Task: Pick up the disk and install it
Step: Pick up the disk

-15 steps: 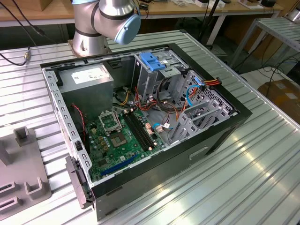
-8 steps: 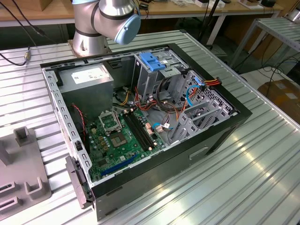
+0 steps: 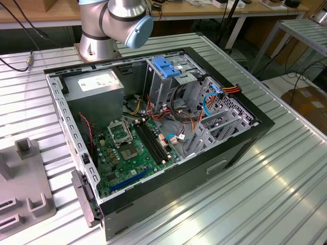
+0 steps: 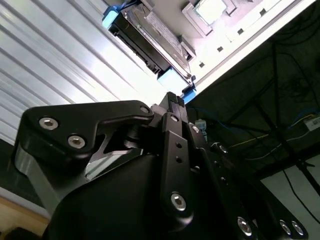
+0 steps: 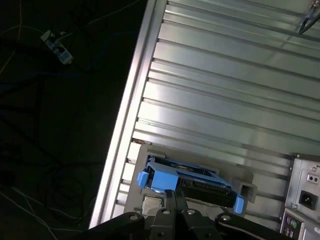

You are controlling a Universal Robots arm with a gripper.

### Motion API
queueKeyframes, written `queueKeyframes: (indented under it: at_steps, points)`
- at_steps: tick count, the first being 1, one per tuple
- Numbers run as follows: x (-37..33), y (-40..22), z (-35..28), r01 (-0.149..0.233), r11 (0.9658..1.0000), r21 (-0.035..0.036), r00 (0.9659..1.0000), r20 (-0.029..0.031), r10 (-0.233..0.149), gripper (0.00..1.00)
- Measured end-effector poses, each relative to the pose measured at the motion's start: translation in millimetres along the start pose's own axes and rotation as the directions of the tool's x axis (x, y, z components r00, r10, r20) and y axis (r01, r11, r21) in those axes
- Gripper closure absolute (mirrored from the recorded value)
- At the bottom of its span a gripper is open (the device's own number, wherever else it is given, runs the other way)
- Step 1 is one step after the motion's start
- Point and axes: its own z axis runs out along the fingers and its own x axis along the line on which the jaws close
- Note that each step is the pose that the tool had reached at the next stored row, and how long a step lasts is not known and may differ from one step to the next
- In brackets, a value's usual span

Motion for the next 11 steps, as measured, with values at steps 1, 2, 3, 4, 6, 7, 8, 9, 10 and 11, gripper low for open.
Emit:
queueKeyframes:
  at_steps: [1,2,3,4,6,7,8,9,10,11]
  points:
    - [0.0,0.0,0.0,0.012,0.9999,-0.0001,0.9999,-0.0005,-0.012,0.90]
    - [0.0,0.0,0.0,0.020,0.9998,-0.0002,0.9998,-0.0009,-0.020,0.90]
    - [0.0,0.0,0.0,0.031,0.9995,-0.0004,0.9995,-0.0013,-0.031,0.90]
    - [0.0,0.0,0.0,0.049,0.9988,-0.0006,0.9988,-0.0020,-0.049,0.90]
    - [0.0,0.0,0.0,0.071,0.9975,-0.0009,0.9975,-0.0030,-0.071,0.90]
    - [0.0,0.0,0.0,0.079,0.9968,-0.0010,0.9968,-0.0034,-0.079,0.90]
    - [0.0,0.0,0.0,0.091,0.9958,-0.0012,0.9958,-0.0040,-0.091,0.90]
    - [0.0,0.0,0.0,0.100,0.9950,-0.0013,0.9950,-0.0043,-0.100,0.90]
    - [0.0,0.0,0.0,0.112,0.9937,-0.0016,0.9937,-0.0048,-0.112,0.90]
    - [0.0,0.0,0.0,0.121,0.9927,-0.0017,0.9927,-0.0052,-0.121,0.90]
